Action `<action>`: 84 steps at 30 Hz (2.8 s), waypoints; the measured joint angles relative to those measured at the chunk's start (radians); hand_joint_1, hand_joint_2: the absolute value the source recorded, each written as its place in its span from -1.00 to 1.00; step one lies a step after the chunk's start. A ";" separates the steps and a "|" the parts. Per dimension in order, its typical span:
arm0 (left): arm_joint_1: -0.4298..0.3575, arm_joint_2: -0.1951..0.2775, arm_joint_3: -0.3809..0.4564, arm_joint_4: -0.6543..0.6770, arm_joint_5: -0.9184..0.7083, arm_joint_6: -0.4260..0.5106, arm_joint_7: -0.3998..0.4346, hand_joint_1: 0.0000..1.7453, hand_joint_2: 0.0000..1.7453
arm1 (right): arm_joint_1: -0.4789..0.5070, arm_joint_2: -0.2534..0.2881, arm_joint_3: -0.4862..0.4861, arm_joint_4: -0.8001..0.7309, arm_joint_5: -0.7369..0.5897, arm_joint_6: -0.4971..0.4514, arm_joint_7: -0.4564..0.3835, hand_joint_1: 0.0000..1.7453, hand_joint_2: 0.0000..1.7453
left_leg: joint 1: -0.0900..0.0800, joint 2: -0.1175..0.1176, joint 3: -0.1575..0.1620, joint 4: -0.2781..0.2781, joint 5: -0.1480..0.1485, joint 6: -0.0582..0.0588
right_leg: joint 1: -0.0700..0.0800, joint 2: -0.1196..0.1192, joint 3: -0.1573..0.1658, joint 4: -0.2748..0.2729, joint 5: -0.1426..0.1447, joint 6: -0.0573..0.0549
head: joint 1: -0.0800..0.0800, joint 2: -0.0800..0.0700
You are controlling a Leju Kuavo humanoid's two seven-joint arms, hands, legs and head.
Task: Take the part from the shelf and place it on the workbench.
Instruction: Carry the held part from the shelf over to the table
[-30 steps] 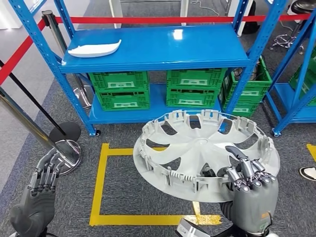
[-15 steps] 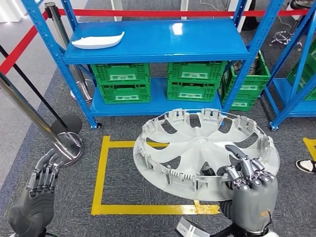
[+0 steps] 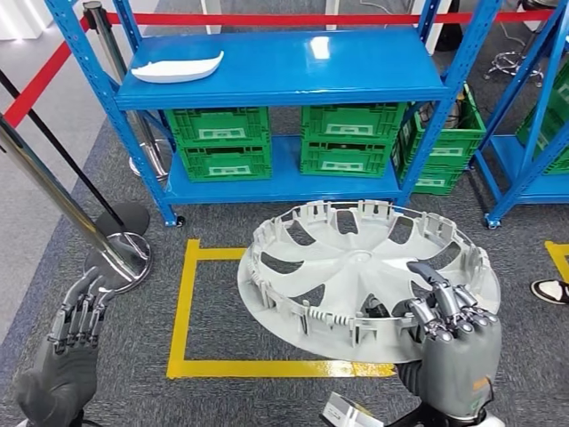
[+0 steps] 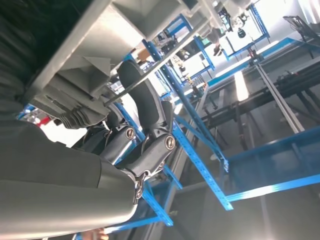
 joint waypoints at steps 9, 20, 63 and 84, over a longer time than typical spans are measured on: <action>0.003 0.001 0.000 0.000 -0.001 0.000 0.001 -1.00 -1.00 | 0.000 -0.005 0.004 0.000 -0.022 0.006 -0.016 1.00 1.00 | 0.012 -0.006 -0.049 0.176 -0.065 -0.022 | -0.003 0.004 -0.019 0.004 0.015 -0.020 | -0.011 0.000; 0.005 0.002 0.000 -0.002 -0.003 -0.005 0.003 -1.00 -1.00 | -0.007 -0.014 0.010 0.000 -0.031 0.021 -0.019 1.00 1.00 | 0.016 0.001 0.018 -0.019 -0.003 0.024 | -0.001 0.011 -0.150 0.241 -0.097 0.028 | 0.000 0.000; 0.008 0.002 -0.003 -0.002 -0.012 0.008 0.002 -1.00 -1.00 | 0.010 -0.032 0.020 -0.003 -0.096 0.048 -0.047 1.00 1.00 | 0.012 0.059 0.004 0.045 -0.055 -0.018 | 0.002 -0.016 -0.048 0.004 0.040 -0.014 | 0.001 0.000; 0.016 0.006 -0.006 0.001 -0.033 0.015 -0.027 -1.00 -1.00 | 0.049 -0.037 0.019 -0.002 -0.124 0.041 -0.080 1.00 1.00 | 0.015 0.048 0.022 -0.019 -0.007 0.024 | -0.007 0.002 -0.199 0.267 -0.058 0.042 | 0.009 0.000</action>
